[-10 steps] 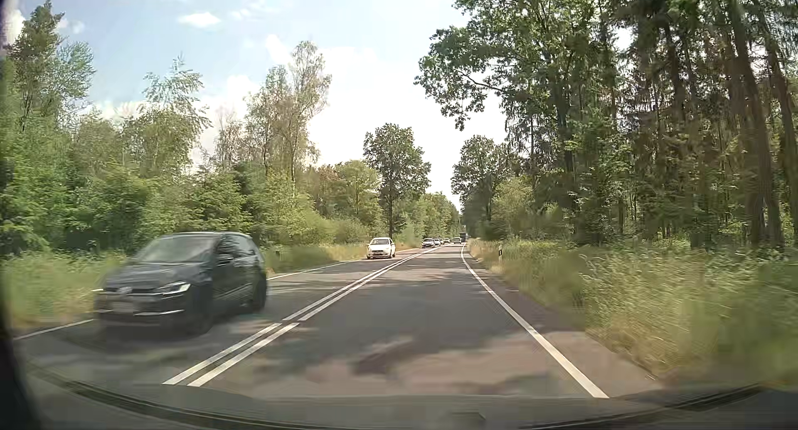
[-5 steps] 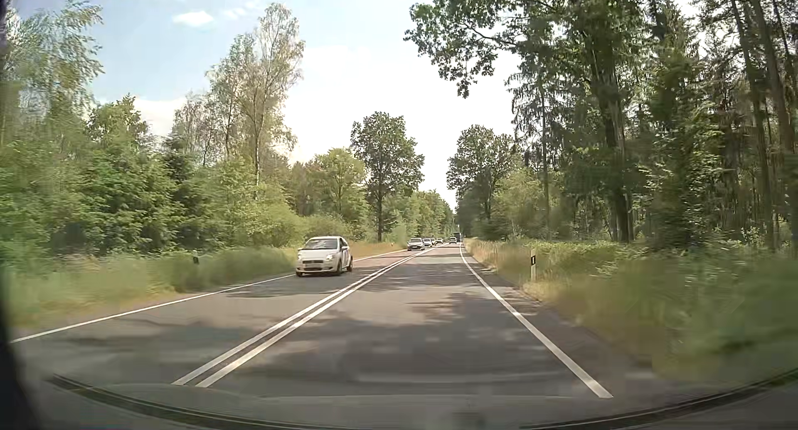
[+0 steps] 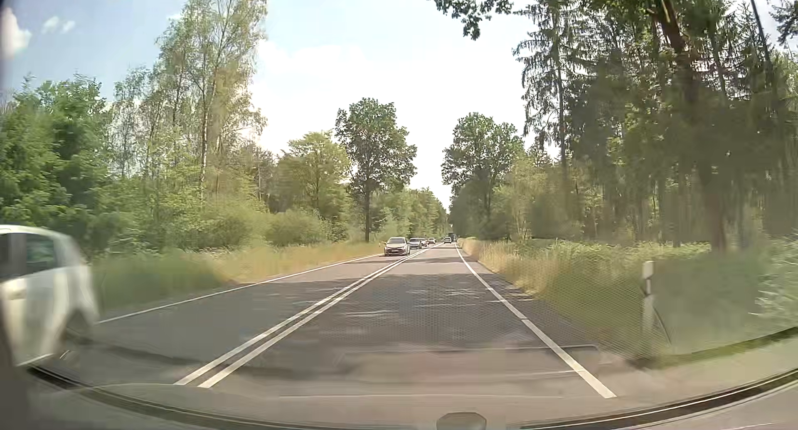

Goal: Follow the waypoints while adhering to traffic rules and regulations

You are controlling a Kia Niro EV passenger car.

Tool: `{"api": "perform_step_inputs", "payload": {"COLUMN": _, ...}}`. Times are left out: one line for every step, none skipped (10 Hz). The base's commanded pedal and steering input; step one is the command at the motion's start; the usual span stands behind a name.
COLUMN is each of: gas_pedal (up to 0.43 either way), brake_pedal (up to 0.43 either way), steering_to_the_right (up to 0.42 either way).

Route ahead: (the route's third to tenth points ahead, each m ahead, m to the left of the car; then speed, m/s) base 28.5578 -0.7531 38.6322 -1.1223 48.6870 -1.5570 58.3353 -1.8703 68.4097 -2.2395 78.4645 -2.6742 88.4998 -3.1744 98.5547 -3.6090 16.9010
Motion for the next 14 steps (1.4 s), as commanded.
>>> {"api": "perform_step_inputs", "payload": {"gas_pedal": 0.047, "brake_pedal": 0.037, "steering_to_the_right": 0.008}}
{"api": "perform_step_inputs", "payload": {"gas_pedal": 0.047, "brake_pedal": 0.037, "steering_to_the_right": 0.008}}
{"api": "perform_step_inputs", "payload": {"gas_pedal": 0.047, "brake_pedal": 0.030, "steering_to_the_right": 0.008}}
{"api": "perform_step_inputs", "payload": {"gas_pedal": 0.047, "brake_pedal": 0.037, "steering_to_the_right": 0.008}}
{"api": "perform_step_inputs", "payload": {"gas_pedal": 0.047, "brake_pedal": 0.037, "steering_to_the_right": 0.008}}
{"api": "perform_step_inputs", "payload": {"gas_pedal": 0.047, "brake_pedal": 0.037, "steering_to_the_right": 0.008}}
{"api": "perform_step_inputs", "payload": {"gas_pedal": 0.047, "brake_pedal": 0.037, "steering_to_the_right": 0.008}}
{"api": "perform_step_inputs", "payload": {"gas_pedal": 0.047, "brake_pedal": 0.037, "steering_to_the_right": 0.008}}
{"api": "perform_step_inputs", "payload": {"gas_pedal": 0.047, "brake_pedal": 0.030, "steering_to_the_right": 0.008}}
{"api": "perform_step_inputs", "payload": {"gas_pedal": 0.047, "brake_pedal": 0.037, "steering_to_the_right": 0.006}}
{"api": "perform_step_inputs", "payload": {"gas_pedal": 0.047, "brake_pedal": 0.037, "steering_to_the_right": 0.006}}
{"api": "perform_step_inputs", "payload": {"gas_pedal": 0.047, "brake_pedal": 0.030, "steering_to_the_right": 0.006}}
{"api": "perform_step_inputs", "payload": {"gas_pedal": 0.047, "brake_pedal": 0.037, "steering_to_the_right": 0.005}}
{"api": "perform_step_inputs", "payload": {"gas_pedal": 0.047, "brake_pedal": 0.037, "steering_to_the_right": 0.005}}
